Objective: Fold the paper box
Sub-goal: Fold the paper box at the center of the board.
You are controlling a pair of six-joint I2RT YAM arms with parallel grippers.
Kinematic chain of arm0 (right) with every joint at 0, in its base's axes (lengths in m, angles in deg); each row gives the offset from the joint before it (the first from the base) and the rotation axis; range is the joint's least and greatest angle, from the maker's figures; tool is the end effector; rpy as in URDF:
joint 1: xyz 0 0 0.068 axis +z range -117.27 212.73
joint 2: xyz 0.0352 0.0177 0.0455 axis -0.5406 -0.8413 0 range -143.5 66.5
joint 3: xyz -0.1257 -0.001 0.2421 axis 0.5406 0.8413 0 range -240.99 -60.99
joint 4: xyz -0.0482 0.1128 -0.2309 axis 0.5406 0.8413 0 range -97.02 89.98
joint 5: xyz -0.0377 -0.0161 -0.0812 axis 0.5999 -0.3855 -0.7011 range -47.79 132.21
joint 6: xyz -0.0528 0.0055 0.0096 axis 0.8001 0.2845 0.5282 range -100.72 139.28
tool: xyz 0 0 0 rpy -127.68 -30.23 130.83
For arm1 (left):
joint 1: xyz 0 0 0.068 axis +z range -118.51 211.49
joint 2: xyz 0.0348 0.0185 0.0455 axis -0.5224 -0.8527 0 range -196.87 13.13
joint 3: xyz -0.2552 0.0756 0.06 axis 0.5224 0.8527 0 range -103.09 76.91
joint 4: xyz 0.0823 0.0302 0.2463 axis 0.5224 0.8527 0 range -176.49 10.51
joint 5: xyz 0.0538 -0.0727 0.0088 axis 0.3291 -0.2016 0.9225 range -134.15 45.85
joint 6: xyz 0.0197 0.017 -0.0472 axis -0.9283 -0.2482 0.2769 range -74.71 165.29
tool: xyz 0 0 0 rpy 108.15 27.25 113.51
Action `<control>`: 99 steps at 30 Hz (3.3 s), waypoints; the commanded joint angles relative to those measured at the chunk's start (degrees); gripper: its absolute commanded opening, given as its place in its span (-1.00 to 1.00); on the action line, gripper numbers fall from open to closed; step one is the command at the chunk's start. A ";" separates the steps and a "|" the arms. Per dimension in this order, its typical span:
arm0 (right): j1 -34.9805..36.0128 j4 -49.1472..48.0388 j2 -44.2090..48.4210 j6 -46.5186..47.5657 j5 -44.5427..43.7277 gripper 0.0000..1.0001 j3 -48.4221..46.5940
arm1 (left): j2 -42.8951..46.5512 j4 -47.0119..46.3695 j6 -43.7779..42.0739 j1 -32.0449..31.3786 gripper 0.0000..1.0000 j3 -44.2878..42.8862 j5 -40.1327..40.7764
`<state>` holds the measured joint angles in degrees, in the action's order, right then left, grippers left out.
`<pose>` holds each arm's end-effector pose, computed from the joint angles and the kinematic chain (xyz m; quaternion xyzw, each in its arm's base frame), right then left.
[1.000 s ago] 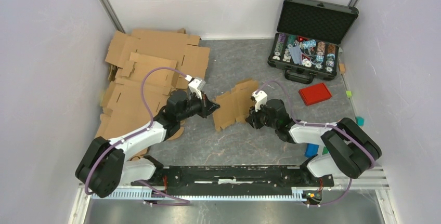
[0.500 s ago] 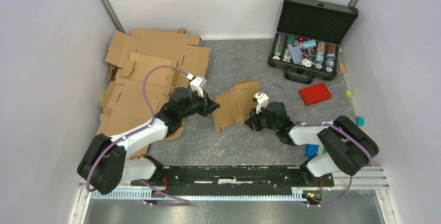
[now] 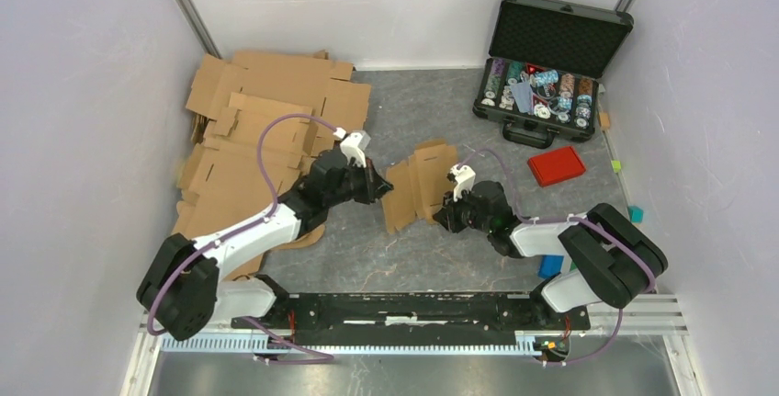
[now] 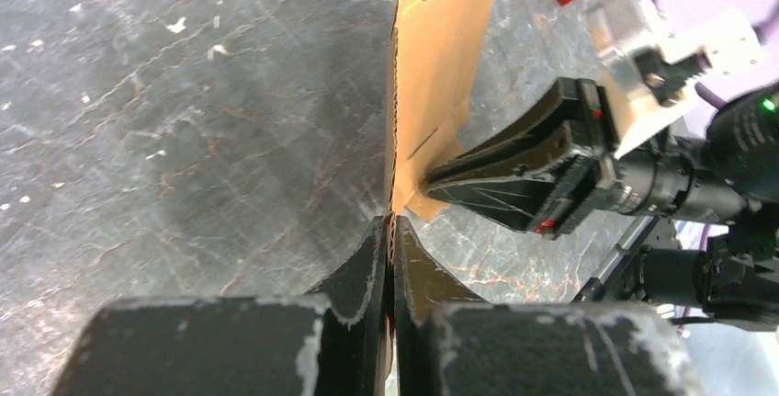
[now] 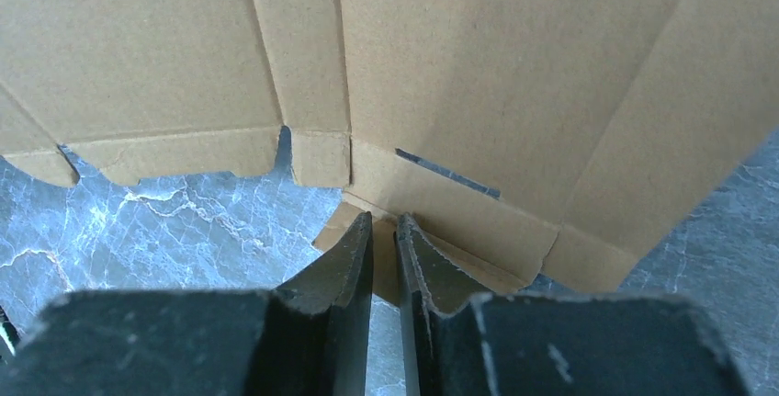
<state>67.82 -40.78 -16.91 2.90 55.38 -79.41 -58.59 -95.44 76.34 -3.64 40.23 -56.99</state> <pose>0.1922 0.1451 0.1227 -0.1962 0.8450 0.3017 0.3957 0.2161 -0.1618 0.2249 0.0892 0.8405 -0.3666 0.3889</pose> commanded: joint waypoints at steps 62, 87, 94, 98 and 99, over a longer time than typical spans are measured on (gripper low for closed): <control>-9.88 10.27 21.75 0.55 -9.35 0.58 8.10 | -1.18 1.57 -26.79 -30.88 -0.96 0.68 36.78; -9.93 12.87 24.73 2.28 -7.06 0.35 6.54 | -5.90 4.56 -22.13 -30.78 -0.96 -3.75 36.09; -9.88 13.48 24.96 2.12 -7.94 -0.08 5.58 | -6.63 5.78 -22.08 -30.65 -0.96 -4.30 37.71; -9.88 12.87 23.21 2.25 -9.07 -0.18 5.08 | -6.42 5.79 -22.17 -30.62 -0.96 -4.40 36.72; -9.91 12.61 22.52 2.39 -9.48 -0.20 4.89 | -6.41 5.79 -22.25 -30.53 -0.96 -4.43 36.47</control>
<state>57.94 -26.61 7.11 4.60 47.36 -72.08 -64.12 -92.51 52.75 -34.22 36.79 -20.03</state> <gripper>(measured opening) 0.413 0.070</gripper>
